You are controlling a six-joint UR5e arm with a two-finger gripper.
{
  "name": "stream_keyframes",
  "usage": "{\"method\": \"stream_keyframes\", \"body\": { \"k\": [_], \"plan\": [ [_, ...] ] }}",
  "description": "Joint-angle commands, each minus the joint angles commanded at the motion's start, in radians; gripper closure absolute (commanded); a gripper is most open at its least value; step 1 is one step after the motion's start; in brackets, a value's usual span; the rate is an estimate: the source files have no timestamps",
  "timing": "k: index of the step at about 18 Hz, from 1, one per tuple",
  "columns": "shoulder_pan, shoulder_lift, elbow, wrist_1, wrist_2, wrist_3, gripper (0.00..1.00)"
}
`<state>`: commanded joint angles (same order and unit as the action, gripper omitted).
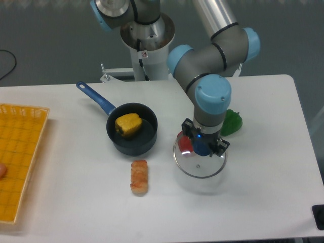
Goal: Close the pot lid
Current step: 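Carry the glass lid over the dark blue saucepan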
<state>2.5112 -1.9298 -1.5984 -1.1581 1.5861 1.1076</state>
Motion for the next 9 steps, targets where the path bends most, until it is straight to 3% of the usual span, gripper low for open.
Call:
{"method": "stream_keyframes", "body": {
  "k": [9],
  "plan": [
    [-0.117,0.029,-0.003,-0.069,0.002,-0.083,0.48]
  ]
}}
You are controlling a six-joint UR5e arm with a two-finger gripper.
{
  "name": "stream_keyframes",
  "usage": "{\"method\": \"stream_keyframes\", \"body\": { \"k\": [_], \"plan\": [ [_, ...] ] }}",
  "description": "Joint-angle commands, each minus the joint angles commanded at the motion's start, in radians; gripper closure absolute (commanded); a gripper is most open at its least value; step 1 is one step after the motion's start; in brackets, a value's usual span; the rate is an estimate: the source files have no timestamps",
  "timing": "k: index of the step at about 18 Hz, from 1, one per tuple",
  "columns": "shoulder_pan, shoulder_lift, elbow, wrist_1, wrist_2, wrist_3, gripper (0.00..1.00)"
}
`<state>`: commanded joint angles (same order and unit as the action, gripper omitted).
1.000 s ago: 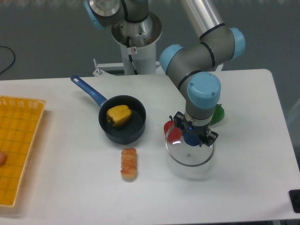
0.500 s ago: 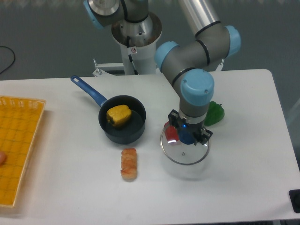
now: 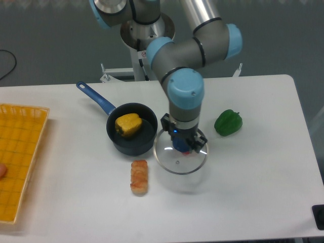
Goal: Close the pot lid
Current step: 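Carry the glass lid over the dark blue saucepan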
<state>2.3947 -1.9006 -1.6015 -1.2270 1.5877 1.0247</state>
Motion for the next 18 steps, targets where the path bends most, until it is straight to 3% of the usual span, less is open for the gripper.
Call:
{"method": "stream_keyframes", "body": {
  "k": [10,18],
  "plan": [
    [-0.078,0.058,-0.071,-0.014,0.005,-0.006,0.48],
    [-0.098,0.127,-0.144,-0.005,0.006,0.0,0.48]
  ]
}}
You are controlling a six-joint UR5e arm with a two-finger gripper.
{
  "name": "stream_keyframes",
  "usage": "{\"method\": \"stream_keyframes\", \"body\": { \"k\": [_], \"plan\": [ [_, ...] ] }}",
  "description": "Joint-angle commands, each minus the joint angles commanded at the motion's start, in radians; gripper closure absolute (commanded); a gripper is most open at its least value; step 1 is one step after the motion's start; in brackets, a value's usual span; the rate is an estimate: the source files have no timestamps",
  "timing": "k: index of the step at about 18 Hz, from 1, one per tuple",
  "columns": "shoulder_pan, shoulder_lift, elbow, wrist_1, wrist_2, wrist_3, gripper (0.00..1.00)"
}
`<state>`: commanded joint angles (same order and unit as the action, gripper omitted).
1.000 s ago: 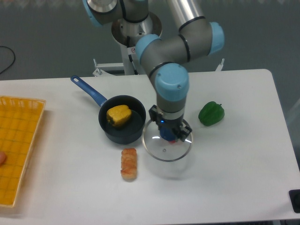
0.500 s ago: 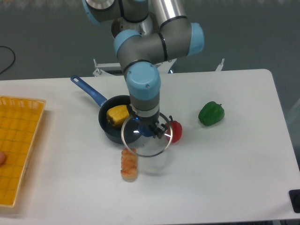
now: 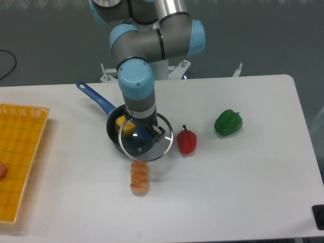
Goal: Close the pot lid
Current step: 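Carry the glass lid over the dark blue saucepan, then lower the glass lid onto the saucepan rim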
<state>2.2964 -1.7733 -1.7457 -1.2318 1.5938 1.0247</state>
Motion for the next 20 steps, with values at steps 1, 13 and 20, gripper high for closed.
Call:
{"method": "stream_keyframes", "body": {
  "k": [1,13,20],
  "plan": [
    [-0.002,0.003,-0.003,0.0,0.0,-0.002,0.48],
    [-0.032,0.018,-0.057,0.026,0.006,-0.002,0.47],
    [-0.035,0.034,-0.084,0.057,0.006,0.017,0.47]
  ]
}}
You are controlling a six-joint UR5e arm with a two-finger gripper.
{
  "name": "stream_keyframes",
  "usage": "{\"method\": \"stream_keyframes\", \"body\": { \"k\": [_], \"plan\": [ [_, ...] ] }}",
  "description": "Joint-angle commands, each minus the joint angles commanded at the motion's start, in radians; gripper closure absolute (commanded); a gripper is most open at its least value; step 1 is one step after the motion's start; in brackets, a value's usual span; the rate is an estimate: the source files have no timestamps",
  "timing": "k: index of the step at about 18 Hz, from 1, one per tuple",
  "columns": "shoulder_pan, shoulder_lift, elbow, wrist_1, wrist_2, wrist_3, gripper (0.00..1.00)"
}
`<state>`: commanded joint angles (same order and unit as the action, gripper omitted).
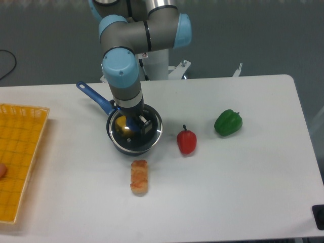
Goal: Close the pot lid
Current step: 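Lower the glass lid onto the saucepan rim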
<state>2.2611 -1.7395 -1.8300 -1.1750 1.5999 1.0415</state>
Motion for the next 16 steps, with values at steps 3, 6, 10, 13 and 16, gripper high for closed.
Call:
{"method": "stream_keyframes", "body": {
  "k": [3,6,10,13,16],
  "plan": [
    [-0.002,0.003,-0.002,0.0,0.0,0.0,0.47],
    [-0.009,0.008,-0.009,0.002,0.0,0.0,0.47],
    [-0.011,0.015,-0.026,0.002,0.003,0.0,0.47],
    [-0.012,0.015,-0.032,0.003,0.003,0.003,0.47],
    [-0.014,0.018,-0.034,0.003,0.003,0.006,0.47]
  ]
}}
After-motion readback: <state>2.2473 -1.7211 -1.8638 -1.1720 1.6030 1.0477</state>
